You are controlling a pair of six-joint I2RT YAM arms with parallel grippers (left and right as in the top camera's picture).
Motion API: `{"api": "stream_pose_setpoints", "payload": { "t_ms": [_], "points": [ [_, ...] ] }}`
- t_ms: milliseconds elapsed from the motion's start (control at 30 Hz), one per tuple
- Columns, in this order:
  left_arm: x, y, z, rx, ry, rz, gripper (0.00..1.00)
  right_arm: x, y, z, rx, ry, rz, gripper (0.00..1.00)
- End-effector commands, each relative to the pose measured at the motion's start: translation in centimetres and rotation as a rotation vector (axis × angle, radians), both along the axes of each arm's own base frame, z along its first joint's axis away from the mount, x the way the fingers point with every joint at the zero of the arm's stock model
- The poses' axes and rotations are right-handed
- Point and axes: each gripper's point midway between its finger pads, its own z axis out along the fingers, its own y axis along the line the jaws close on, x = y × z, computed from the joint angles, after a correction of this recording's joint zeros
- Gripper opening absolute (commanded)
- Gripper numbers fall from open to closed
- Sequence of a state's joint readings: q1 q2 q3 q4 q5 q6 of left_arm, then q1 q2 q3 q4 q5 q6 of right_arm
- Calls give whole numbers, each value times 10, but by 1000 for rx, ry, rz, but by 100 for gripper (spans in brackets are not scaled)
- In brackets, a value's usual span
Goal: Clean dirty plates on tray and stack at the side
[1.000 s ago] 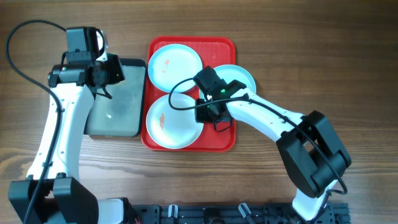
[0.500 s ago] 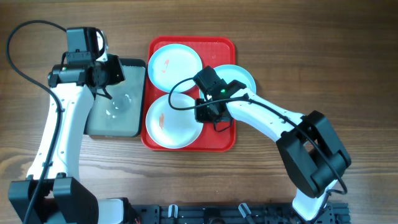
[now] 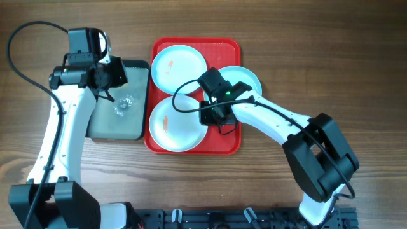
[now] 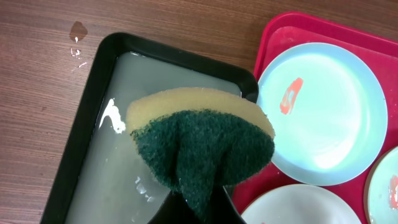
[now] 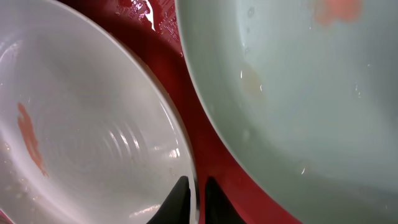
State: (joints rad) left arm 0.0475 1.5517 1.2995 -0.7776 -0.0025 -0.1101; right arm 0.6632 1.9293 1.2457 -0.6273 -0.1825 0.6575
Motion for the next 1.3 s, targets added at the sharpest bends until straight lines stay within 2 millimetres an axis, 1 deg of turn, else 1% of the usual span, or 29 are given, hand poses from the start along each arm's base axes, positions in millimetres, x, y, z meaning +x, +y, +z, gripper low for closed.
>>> {"api": "stream_pose_setpoints", "payload": {
  "t_ms": [0,100,200,733,833,867,1133,1200,1233,1267],
  "points": [
    [-2,-4,1,-11,-5,-8,4,-4,0,-1,-3,7,6,12],
    [-2,-4,1,-11,-5,-8,4,-4,0,-2,-3,7,6,13],
    [-2,-4,1,-11,-5,-8,4,-5,-1,-2,-4,8,6,17],
    [-2,-4,1,-11,-6,-8,4,-8,3,-7,0,22,16,16],
    [-2,-4,1,-11,-6,-8,4,-8,3,-7,0,22,16,6],
    [-1,-4,2,-11,-6,-8,4,-8,3,-7,0,21,15,4],
    [-2,-4,1,-12,-6,-9,4,-7,4,-7,2,19,15,4],
    [-2,-8,1,-29,-6,-21,4,-7,4,-7,2,19,15,4],
    [-2,-13,1,-51,-6,-35,4,-7,4,-7,2,19,15,5],
    [-2,-19,2,-81,-6,-53,4,-7,4,-7,2,19,15,13]
  ]
}}
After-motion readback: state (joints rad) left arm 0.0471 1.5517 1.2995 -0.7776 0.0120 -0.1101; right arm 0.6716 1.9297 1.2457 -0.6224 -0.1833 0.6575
